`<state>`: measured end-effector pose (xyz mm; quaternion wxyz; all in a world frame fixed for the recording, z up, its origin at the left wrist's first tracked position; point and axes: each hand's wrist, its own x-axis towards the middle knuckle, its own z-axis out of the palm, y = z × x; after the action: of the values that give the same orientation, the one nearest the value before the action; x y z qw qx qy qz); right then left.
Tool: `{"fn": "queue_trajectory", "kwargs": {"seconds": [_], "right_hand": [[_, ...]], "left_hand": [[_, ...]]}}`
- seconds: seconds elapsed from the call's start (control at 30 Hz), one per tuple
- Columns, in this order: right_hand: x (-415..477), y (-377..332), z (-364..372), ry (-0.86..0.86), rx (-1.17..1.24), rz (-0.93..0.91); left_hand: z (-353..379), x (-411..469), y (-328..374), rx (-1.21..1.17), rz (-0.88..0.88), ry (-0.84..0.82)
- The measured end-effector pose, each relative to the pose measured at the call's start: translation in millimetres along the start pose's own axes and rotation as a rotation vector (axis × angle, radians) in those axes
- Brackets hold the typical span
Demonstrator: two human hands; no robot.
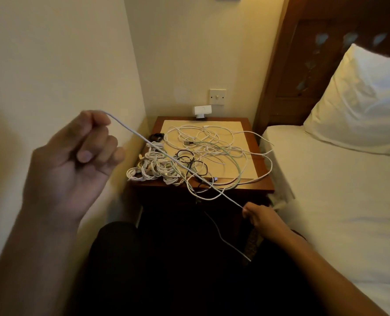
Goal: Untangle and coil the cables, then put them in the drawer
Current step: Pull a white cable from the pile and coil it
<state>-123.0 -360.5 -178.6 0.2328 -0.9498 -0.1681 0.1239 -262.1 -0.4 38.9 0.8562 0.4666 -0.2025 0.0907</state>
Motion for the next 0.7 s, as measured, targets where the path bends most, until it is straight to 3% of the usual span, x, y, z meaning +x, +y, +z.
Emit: {"fn": "queue_trajectory", "kwargs": {"seconds": [0.07, 0.13, 0.2, 0.3, 0.4, 0.57, 0.7], "right_hand": [[8.5, 10.6, -3.4, -0.010, -0.050, 0.075], [10.6, 6.6, -12.9, -0.124, -0.168, 0.146], [1.3, -10.1, -30.7, -0.210, -0.227, 0.119], [-31.7, -69.5, -60.0, -0.115, 0.297, -0.122], [-56.3, -118.4, -58.0, -0.201, 0.757, -0.375], [-65.1, -109.6, -26.8, -0.385, 1.409, -0.348], [-61.0, -90.5, -20.8, -0.494, 1.770, -0.403]], "left_hand": [[-1.0, 1.4, -4.2, -0.015, -0.008, 0.089], [5.2, 0.3, -20.8, 0.064, -0.068, 0.169], [13.4, -3.6, -43.6, 0.148, -0.168, 0.139], [30.4, -12.7, -85.0, 0.303, -0.394, 0.014], [49.3, -14.1, -110.5, 0.276, -0.504, -0.027], [42.3, -15.0, -117.8, 0.164, -0.521, 0.242], [19.2, -34.6, -130.4, 0.307, -0.529, 0.371]]}}
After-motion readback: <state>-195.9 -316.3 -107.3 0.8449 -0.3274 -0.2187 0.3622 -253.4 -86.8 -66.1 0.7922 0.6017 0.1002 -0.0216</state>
